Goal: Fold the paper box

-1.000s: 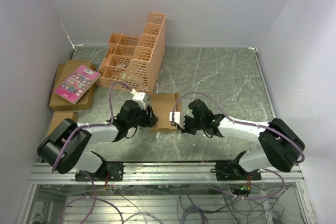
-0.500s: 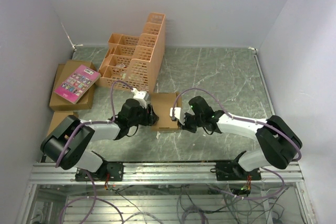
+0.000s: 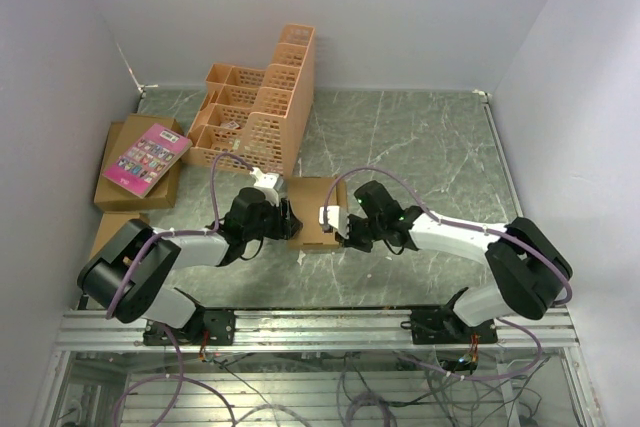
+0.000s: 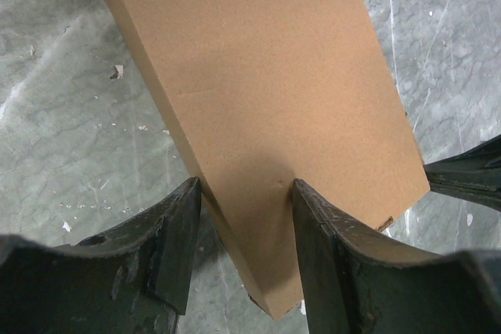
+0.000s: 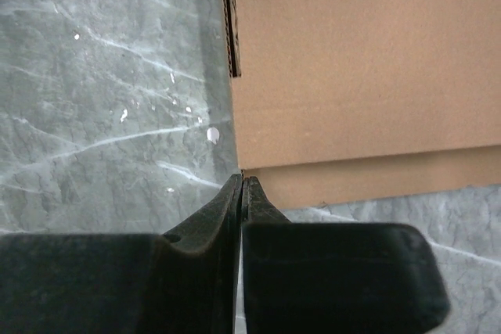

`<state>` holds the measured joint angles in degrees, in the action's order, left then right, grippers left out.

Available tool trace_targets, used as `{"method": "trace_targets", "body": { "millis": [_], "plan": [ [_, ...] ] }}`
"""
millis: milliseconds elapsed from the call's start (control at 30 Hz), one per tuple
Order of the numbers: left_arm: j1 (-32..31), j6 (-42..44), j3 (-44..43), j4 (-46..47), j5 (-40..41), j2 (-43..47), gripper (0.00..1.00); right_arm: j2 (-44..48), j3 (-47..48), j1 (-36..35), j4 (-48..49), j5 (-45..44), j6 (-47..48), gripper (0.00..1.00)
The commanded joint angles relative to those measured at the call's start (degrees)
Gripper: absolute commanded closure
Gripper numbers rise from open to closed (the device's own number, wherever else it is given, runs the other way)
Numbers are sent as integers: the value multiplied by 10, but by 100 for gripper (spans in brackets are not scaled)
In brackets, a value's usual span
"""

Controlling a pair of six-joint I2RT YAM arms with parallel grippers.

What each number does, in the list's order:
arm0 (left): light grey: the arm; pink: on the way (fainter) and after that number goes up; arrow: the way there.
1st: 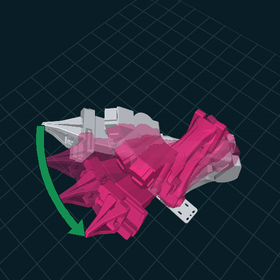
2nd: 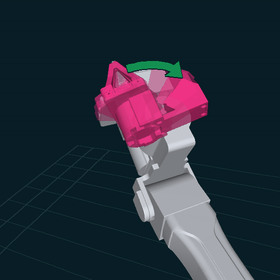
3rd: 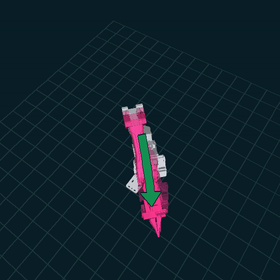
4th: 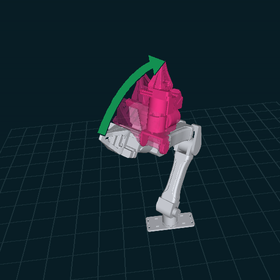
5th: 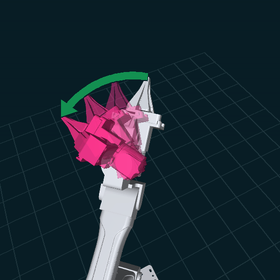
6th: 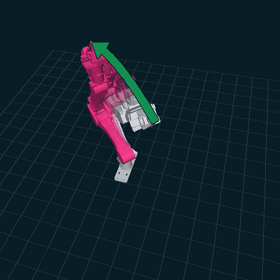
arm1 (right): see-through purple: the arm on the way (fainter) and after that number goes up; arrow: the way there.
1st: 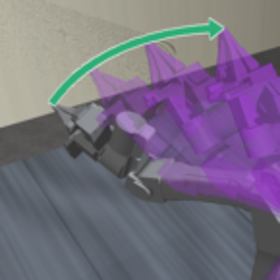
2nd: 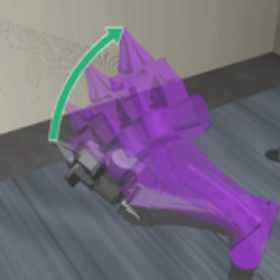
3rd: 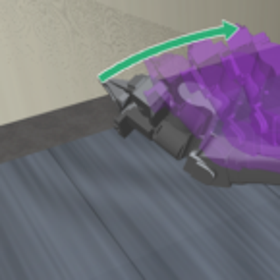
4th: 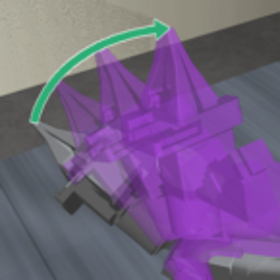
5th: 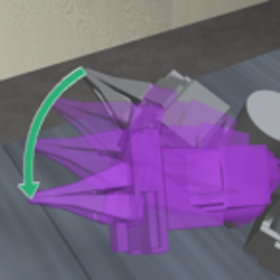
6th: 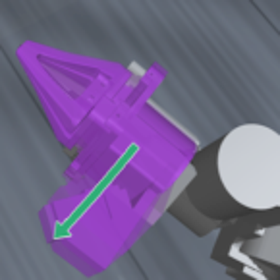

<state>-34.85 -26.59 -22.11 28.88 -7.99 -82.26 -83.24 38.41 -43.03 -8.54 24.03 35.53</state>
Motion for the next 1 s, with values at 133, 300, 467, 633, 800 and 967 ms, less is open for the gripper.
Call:
{"method": "trace_targets", "body": {
  "millis": [133, 300, 467, 633, 800, 967],
  "plan": [
    [1, 15, -2, -12, -14, -27, 43, -12, 37, -23, 13, 16, -5, 100],
    [1, 15, 0, -5, -18, -30, 42, -14, 49, -25, 7, 21, -23, 100],
    [2, 15, 2, -9, -15, -27, 42, -12, 44, -26, 1, 24, -20, 100],
    [1, 15, 7, -12, -8, -20, 42, -4, 37, -22, -8, 17, -18, 100],
    [1, 11, 8, -11, -7, -23, 42, 4, 33, -18, -11, 10, -19, 93],
    [1, 11, 8, -12, -5, -22, 42, 14, 34, -14, -31, 11, -6, 87]
  ]
}}
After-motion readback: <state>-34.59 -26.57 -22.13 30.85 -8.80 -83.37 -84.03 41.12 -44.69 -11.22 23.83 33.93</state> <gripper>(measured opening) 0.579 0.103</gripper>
